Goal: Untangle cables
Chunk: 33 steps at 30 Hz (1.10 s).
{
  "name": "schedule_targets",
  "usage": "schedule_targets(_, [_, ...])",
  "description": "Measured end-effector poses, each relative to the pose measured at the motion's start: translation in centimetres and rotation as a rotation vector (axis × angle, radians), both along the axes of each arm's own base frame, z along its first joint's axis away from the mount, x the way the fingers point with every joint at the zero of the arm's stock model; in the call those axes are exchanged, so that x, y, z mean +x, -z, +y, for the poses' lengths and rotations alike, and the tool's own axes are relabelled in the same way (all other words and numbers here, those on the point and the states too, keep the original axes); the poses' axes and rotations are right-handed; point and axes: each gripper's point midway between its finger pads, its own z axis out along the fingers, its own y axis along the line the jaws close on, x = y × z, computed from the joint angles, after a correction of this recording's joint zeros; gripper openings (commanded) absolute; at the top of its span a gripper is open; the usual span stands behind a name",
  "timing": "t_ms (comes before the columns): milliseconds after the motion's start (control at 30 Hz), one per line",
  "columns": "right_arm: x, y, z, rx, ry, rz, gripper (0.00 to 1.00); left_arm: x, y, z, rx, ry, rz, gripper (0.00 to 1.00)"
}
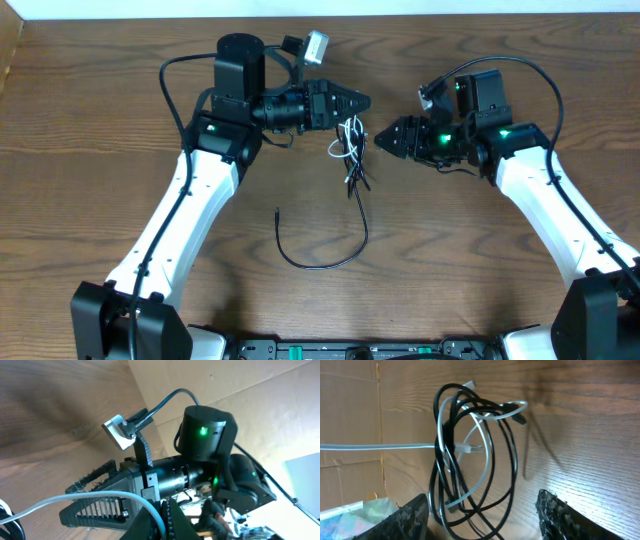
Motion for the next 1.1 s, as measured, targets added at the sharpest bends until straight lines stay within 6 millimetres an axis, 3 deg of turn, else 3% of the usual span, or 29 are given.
schedule_targets(267, [0.2, -0.9, 1.2, 0.037, -0.030, -0.037, 0.67, 0.7, -2.1, 0.9, -0.067, -0.005, -0.020, 0.07])
schedule_targets(433, [-0.4, -1.2, 3.4, 0.049, -0.050, -0.042, 0.67, 0.7, -2.3, 1.0, -0.078, -0.001, 0.000, 0.07])
schedule_targets(567, [0.5, -1.2, 5.4, 0.074, -0.026, -0.058, 0.64, 0.6, -2.3, 1.0, -0.082, 0.003, 0.011, 0.07])
schedule_targets(833, [1.7, 2.2, 8.6, 0.112, -0.012, 0.010, 0.57, 0.6, -2.3, 1.0, -0.084, 0.002, 0.017, 0.08])
schedule_targets(1100, [1.8, 4.8, 8.5, 0.080, 0.028, 0.083, 0.43, 0.6, -2.4, 1.0, -0.088, -0.001, 0.036, 0.07])
